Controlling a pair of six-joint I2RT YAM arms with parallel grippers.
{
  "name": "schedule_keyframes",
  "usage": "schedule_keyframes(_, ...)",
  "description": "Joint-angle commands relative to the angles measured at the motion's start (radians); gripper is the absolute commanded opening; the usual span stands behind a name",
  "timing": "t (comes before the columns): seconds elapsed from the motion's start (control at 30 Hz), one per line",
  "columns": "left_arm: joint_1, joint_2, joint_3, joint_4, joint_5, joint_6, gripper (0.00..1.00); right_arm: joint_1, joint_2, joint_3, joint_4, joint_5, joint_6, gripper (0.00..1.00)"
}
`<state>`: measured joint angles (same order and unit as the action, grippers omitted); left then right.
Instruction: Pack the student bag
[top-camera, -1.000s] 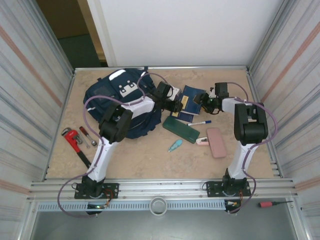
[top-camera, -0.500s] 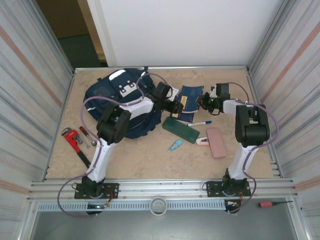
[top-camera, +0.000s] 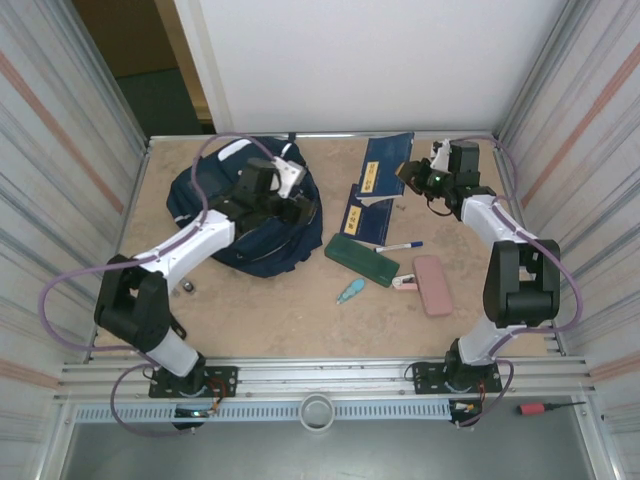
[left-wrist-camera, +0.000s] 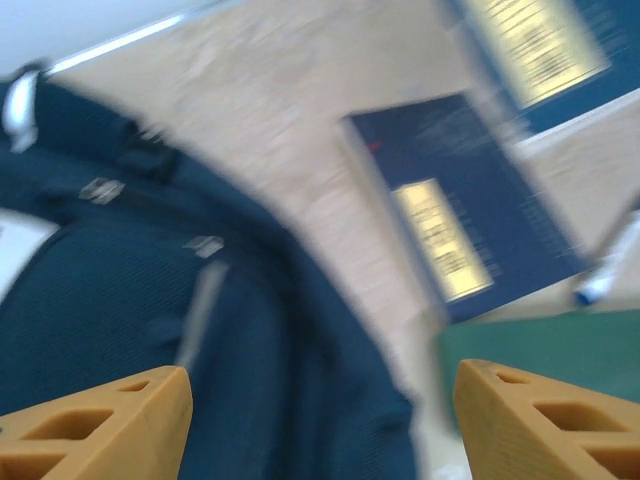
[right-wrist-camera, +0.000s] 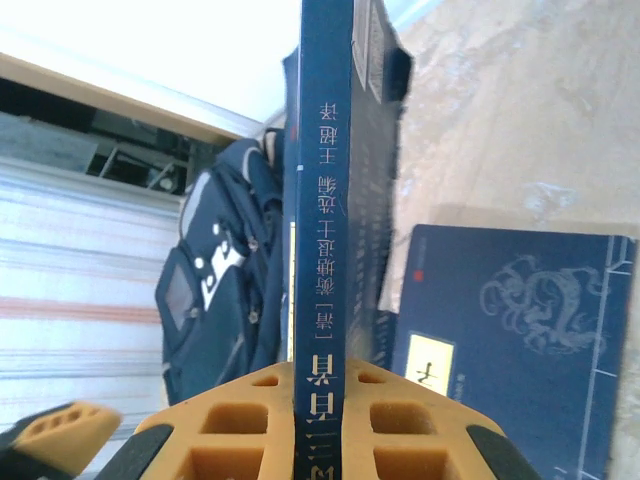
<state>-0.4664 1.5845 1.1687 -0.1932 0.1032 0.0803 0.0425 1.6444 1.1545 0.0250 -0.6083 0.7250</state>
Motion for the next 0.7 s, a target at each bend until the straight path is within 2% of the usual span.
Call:
schedule_keyframes(0.0,0.045,0.029,-0.036,-0.123,-0.097,0.117,0.72,0.021,-0.043,0.035,-0.033,-0.049,-0.008,0.0)
schedule_keyframes(0.1,0.062,0.064,-0.031,-0.146,-0.128,0.154,0.76,0.042,-0.066,0.047,-0.056,-0.066,-0.002,0.0)
schedule_keyframes(0.33,0.061,0.161,0.025,-0.181,-0.1,0.172,0.78,0.062,-0.099,0.057,-0.105,-0.068,-0.012,0.0)
schedule_keyframes(0.43,0.061,0.199,0.046,-0.181,-0.131,0.174,0.77,0.066,-0.104,0.046,-0.103,-0.066,-0.012,0.0)
schedule_keyframes(0.5,0.06,0.223,0.063,-0.18,-0.169,0.163,0.71,0.071,-0.106,0.042,-0.109,-0.069,-0.013,0.0)
schedule_keyframes(0.53,0.06,0.23,0.07,-0.18,-0.178,0.159,0.64,0.074,-0.108,0.042,-0.116,-0.071,-0.016,0.0)
schedule_keyframes(0.67,0.06,0.218,0.086,-0.174,-0.154,0.147,0.28,0.085,-0.133,0.041,-0.162,-0.098,-0.027,0.0)
